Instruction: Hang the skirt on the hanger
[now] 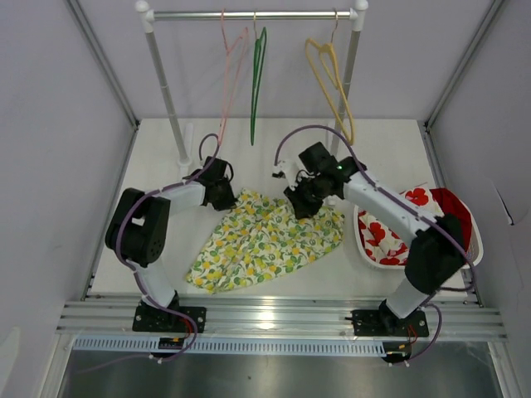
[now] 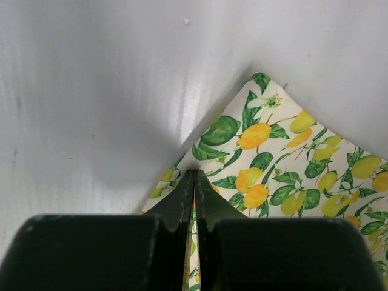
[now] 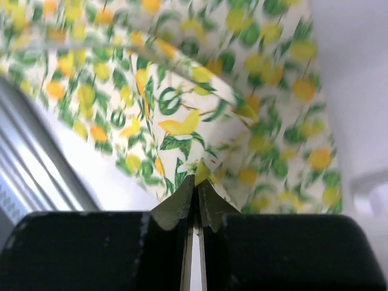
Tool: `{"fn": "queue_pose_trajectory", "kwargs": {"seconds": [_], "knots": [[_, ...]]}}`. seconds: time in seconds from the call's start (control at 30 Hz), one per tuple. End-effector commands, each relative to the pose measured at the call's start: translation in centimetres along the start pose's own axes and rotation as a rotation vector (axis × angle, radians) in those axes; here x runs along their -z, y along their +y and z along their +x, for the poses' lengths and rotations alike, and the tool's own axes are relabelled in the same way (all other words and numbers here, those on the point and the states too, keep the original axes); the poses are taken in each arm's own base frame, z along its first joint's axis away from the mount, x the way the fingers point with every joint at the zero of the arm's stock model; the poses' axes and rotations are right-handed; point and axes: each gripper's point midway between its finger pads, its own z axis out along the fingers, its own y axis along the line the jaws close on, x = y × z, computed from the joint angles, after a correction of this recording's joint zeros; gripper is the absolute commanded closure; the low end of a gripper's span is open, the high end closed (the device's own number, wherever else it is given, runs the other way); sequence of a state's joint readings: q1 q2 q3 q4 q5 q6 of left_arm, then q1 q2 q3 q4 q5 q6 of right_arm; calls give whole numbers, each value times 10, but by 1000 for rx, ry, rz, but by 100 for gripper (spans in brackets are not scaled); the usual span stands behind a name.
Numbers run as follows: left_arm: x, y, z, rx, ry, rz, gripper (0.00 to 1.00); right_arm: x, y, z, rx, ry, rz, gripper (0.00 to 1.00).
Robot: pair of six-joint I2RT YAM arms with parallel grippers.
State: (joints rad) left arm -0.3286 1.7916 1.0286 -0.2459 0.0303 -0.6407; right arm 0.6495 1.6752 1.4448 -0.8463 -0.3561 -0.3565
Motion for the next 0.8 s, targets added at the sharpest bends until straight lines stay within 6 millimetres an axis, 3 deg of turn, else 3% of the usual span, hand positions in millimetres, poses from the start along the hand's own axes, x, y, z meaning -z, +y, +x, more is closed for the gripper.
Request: {"fn": "queue_pose_trajectory", "kwargs": {"seconds": [0.0,0.07,0.17,0.33,0.4,0.43,0.57,0.67,0.7,0.77], "knots": [[-4,28,-10,63,-28,-81,94,41,34,48,102,59,-96,87],[-1,39,-11,87,-32,-105,94,46,44,80,147,118,-135,85],[4,54,-15,131,-47,-130,94,59,56,110,184,156,-190,81],[13,69,-24,179,-69,-148,94,67,74,131,229,193,-266,75],[17,69,-25,179,-74,-147,94,66,71,135,239,202,-261,75],[19,70,-25,181,-78,-150,94,66,71,136,242,206,-260,75],[23,69,-23,170,-78,-138,91,57,52,129,211,173,-164,55],[25,68,-24,163,-80,-136,87,50,46,109,181,123,-130,41],[24,69,-22,162,-75,-138,86,45,51,101,183,127,-140,38],[23,69,-21,161,-69,-135,82,31,43,85,221,112,-57,30]]}}
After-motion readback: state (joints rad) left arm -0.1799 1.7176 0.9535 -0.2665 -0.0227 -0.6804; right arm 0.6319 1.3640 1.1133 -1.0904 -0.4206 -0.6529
